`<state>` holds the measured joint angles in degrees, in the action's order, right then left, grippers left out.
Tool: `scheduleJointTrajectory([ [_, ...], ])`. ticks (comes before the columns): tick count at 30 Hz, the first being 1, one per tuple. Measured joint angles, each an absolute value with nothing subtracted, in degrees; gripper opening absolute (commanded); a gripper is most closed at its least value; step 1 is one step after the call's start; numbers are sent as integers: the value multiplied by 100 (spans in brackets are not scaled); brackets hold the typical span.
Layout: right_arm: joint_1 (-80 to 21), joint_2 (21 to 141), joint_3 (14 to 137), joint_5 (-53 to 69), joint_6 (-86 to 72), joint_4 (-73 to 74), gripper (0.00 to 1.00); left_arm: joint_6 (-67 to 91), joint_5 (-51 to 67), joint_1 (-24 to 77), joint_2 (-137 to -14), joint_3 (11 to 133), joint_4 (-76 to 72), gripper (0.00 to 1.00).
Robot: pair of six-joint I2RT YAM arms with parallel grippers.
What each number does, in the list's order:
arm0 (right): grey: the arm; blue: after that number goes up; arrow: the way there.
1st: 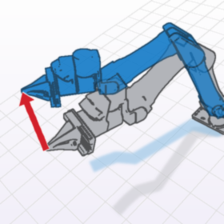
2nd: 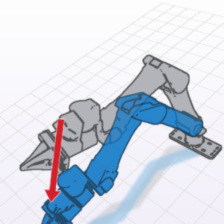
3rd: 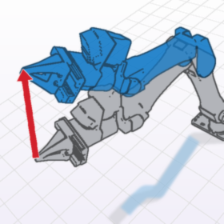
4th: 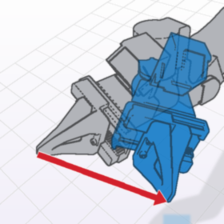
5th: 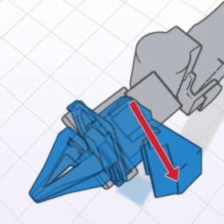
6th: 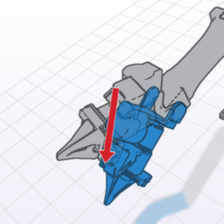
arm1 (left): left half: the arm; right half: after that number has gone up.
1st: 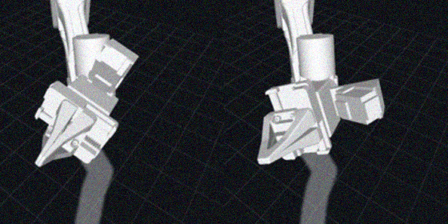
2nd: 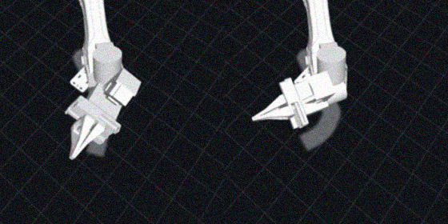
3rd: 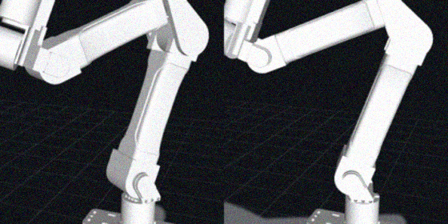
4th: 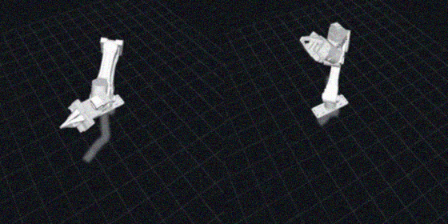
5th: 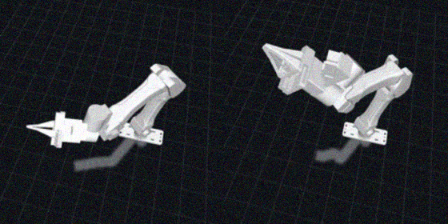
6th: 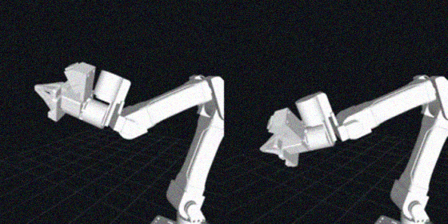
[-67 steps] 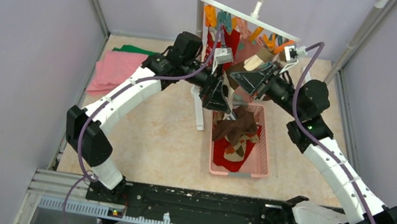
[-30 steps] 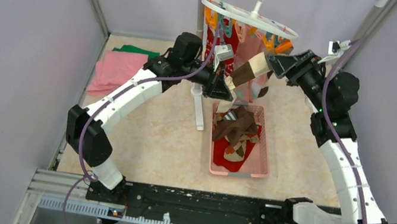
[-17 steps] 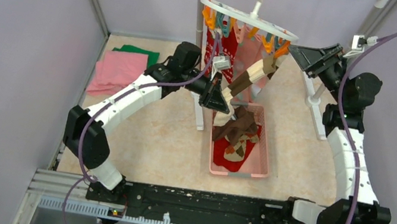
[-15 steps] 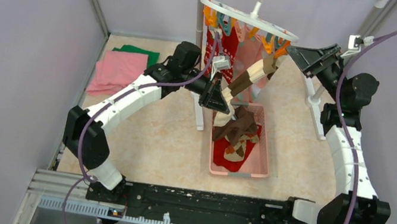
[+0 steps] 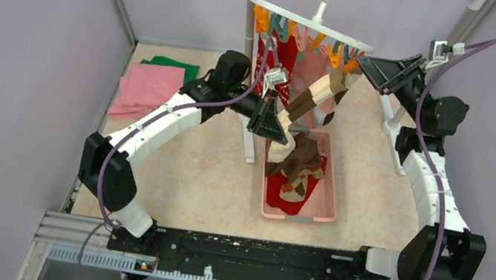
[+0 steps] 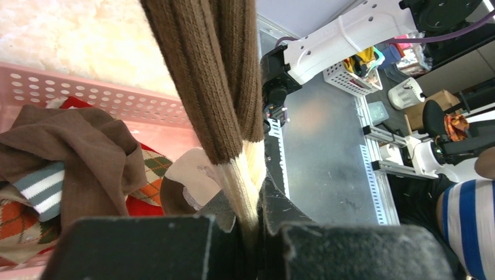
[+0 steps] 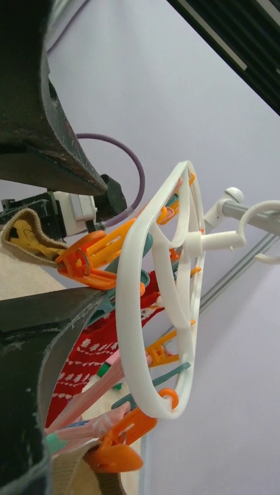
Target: Remove the socks clipped to the hanger
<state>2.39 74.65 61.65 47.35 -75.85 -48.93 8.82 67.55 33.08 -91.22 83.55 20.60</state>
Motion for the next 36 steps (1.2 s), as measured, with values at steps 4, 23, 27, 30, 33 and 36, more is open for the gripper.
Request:
scheduleJointTrajectory([
  [4,110,7461,6195,4576,-7238,-4449,46,987,6823,3310,-9122,8355,2003,0],
  [23,75,7133,6458,3774,-6090,-2969,24,819,6484,3361,-9500,8357,2106,0],
  [27,75,7054,6451,3743,-5848,-2694,49,711,6386,3548,-10029,8613,2215,0],
  [30,75,6904,6372,3677,-5546,-2399,59,593,6300,3726,-10464,8941,2305,24],
  [33,75,6595,6117,3551,-4963,-1984,64,373,6195,3861,-10689,9089,2397,95],
  [36,115,6331,5756,3299,-4296,-1796,65,123,6018,3962,-10731,9109,2633,99],
])
